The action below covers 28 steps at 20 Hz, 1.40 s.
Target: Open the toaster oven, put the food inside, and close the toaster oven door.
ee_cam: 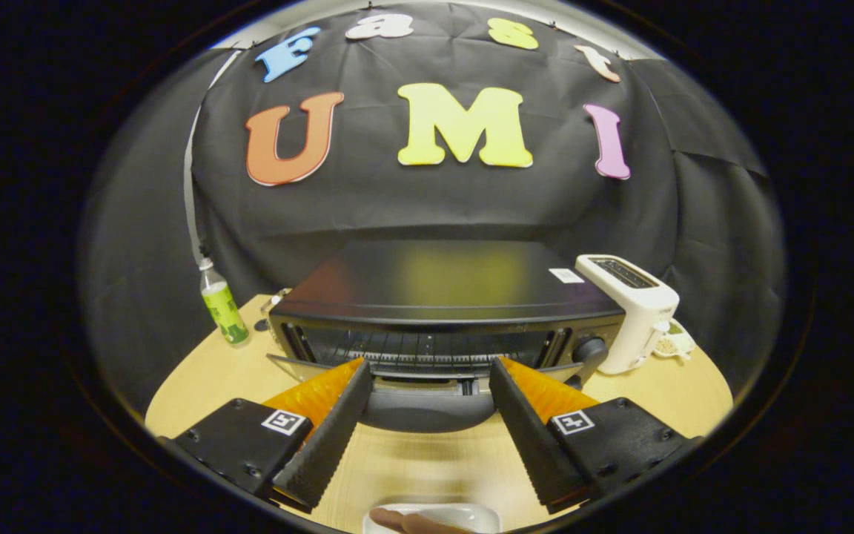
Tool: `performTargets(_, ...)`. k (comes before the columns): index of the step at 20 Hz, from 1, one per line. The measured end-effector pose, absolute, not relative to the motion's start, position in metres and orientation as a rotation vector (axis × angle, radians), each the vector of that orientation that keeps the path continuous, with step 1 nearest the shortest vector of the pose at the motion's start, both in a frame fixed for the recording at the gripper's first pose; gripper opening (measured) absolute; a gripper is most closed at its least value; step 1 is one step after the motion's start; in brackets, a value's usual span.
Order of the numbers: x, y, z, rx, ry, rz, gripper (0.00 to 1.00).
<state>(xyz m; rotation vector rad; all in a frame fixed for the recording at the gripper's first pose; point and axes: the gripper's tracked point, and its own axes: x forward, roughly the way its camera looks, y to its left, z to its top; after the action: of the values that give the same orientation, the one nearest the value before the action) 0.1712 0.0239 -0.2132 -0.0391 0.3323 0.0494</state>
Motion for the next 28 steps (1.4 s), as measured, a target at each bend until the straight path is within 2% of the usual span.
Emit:
performTargets(11, 0.117, 0.02, -0.272, -0.11, 0.494, 0.004, 1.0)
performTargets(19, 0.107, 0.018, -0.311, -0.153, 0.528, 0.016, 1.0)
performTargets(23, 0.099, 0.013, -0.35, -0.048, 0.659, 0.021, 1.0)
performTargets(24, 0.105, 0.015, -0.337, -0.04, 0.604, 0.025, 1.0)
performTargets(28, 0.1, 0.013, -0.345, -0.059, 0.615, 0.035, 1.0)
